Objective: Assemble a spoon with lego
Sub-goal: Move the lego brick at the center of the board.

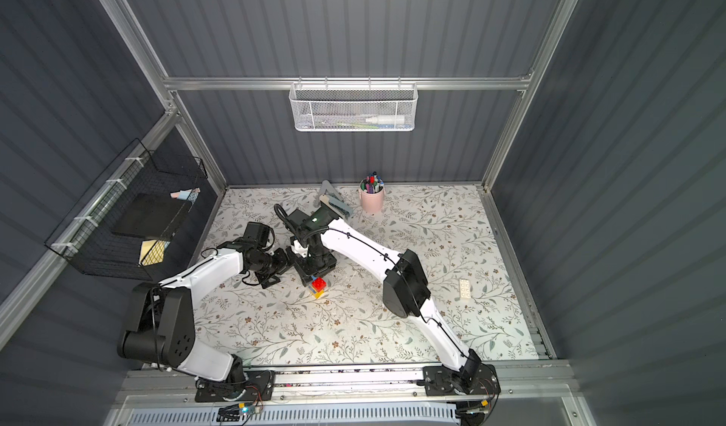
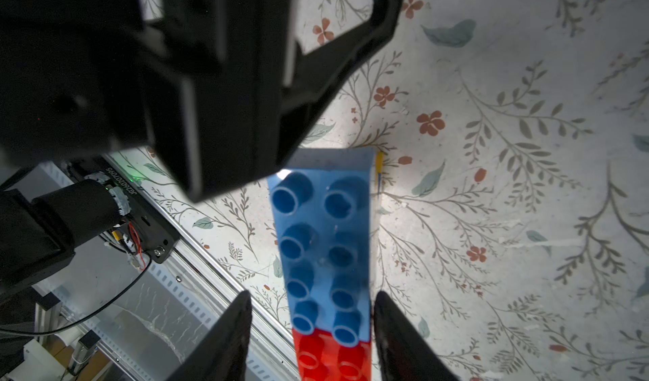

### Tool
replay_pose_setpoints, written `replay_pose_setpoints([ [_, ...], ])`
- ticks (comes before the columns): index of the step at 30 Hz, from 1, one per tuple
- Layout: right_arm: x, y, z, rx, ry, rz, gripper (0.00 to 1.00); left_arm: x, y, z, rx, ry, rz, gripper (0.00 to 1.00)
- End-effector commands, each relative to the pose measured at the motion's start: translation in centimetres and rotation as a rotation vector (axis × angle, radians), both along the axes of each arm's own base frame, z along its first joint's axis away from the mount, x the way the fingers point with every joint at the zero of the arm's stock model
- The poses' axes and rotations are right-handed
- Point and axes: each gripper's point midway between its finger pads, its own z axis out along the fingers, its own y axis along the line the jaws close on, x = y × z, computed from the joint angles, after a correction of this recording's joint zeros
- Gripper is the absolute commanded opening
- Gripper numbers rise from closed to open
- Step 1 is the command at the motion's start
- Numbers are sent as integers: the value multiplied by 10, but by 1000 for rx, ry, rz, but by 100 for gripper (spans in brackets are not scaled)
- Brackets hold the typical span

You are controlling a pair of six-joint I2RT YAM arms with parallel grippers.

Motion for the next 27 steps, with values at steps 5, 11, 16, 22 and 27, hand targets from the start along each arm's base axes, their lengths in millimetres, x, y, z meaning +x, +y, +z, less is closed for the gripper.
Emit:
replay_pose_setpoints([
  [5, 12, -10, -17, -87, -65, 1, 46, -5, 7, 15, 24, -28, -11, 99],
  [11, 9, -10, -14, -86, -69, 8, 44, -6, 8, 17, 28, -30, -10, 99],
  [16, 15, -19, -6, -122, -119, -20, 36, -7, 9, 17, 30, -32, -11, 99],
  [22, 27, -45, 7, -211, -198, -94, 30, -6, 9, 17, 30, -35, -13, 99],
  [27, 34, -80, 10, -300, -221, -141, 30, -4, 8, 18, 29, -43, -29, 99],
])
